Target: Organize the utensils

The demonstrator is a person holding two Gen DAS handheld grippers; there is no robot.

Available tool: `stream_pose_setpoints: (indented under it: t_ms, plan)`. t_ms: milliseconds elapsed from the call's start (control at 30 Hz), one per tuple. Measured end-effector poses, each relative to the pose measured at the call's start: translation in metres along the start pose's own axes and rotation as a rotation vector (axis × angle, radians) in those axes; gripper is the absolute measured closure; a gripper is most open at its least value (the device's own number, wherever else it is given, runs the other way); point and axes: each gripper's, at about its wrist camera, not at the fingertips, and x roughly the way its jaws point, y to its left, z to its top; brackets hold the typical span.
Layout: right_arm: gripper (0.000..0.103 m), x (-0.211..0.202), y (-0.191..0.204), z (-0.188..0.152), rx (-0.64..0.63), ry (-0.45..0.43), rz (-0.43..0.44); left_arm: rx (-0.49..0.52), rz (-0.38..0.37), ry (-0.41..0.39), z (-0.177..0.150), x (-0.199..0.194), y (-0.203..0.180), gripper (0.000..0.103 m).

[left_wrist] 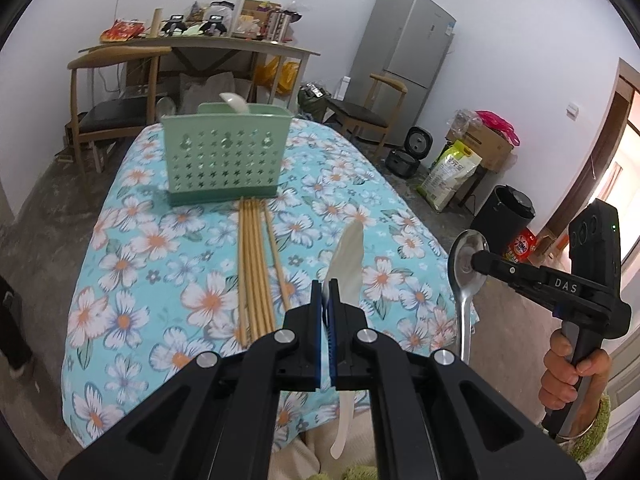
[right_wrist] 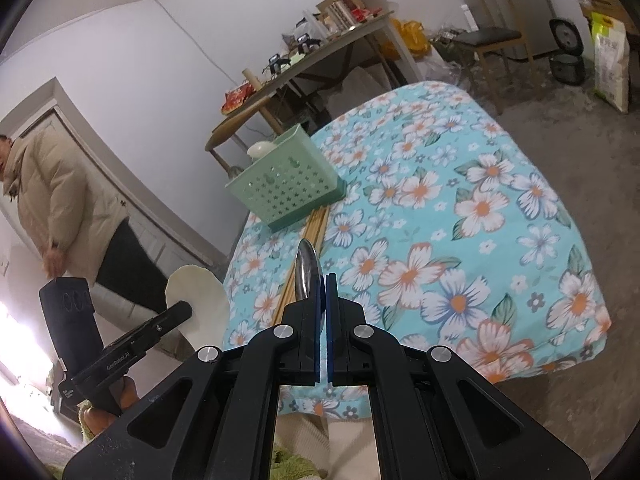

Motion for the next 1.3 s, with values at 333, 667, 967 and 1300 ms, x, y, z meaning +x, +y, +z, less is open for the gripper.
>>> stream_pose_setpoints:
  t_ms: [333, 667, 967, 1300]
  plan:
    - [0.103, -0.01, -0.01, 0.034, 0.008, -0.049, -0.014, 0.051, -0.044, -0.024, 0.039, 0.018, -0.021, 0.101]
    - [0.103, -0.021, -0.002, 0.088, -0.05, -0.133, -0.014, 0.083, -0.076, -0.123, 0.104, 0.013, -0.027, 0.101]
    - [0.103, -0.005, 0.046, 0.16, -0.191, -0.21, 0.039, 0.045, 0.054, -0.373, 0.186, -0.04, 0.017, 0.101]
    - [0.103, 0.052, 0.101, 0.228, -0.323, -0.278, 0.042, -0.041, 0.215, -0.487, 0.238, -0.035, 0.09, 0.101]
